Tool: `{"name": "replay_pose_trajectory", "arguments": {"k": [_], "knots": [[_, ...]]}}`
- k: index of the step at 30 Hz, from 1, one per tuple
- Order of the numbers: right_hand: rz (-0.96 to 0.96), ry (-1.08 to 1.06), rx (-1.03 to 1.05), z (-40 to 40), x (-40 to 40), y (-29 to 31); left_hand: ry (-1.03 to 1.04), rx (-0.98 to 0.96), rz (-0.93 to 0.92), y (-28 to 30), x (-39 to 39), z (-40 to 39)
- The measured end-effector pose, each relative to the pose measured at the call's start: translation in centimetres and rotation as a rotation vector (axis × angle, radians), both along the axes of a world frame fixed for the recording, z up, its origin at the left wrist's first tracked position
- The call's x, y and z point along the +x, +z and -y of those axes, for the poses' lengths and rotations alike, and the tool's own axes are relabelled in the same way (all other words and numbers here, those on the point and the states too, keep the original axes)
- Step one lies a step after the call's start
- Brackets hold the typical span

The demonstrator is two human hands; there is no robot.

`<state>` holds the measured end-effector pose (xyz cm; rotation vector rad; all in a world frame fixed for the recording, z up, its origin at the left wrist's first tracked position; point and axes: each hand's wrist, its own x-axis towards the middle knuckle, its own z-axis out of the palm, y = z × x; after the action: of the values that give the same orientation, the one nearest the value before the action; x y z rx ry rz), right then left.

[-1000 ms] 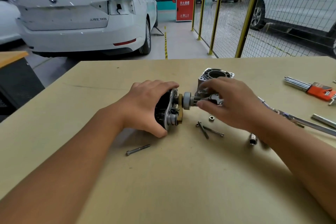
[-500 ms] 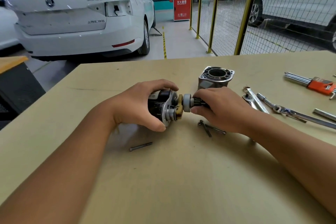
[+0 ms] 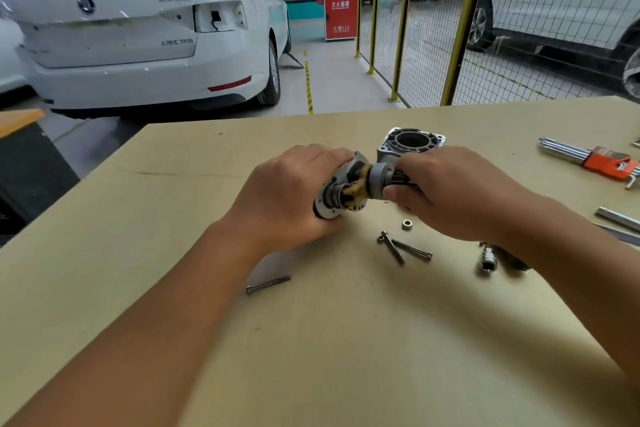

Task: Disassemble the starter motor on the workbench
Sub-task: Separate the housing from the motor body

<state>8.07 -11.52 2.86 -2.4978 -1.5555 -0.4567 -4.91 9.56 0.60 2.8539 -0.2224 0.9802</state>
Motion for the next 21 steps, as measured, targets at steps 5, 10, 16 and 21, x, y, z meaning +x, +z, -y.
{"name": "replay_pose_trajectory", "arguments": {"k": [5,10,16,21], "knots": [[-0.004,-0.021,0.052,0.2,-0.4,1.0,-0.020,-0.035,0.179,-0.7,0.3,0.2],[-0.064,0.102,0.368,0.7,-1.1,3.4,-0.149,-0.290,0.240,0.0,0.2,-0.2],[-0.415,0.245,0.571,-2.4,0.3,5.7,-0.094,-0.720,0.177,0.9,-0.5,-0.6],[-0.713,0.359,0.723,-6.8,1.2,5.9,0.004,-0.954,0.182,0.9,-0.6,-2.1]]}}
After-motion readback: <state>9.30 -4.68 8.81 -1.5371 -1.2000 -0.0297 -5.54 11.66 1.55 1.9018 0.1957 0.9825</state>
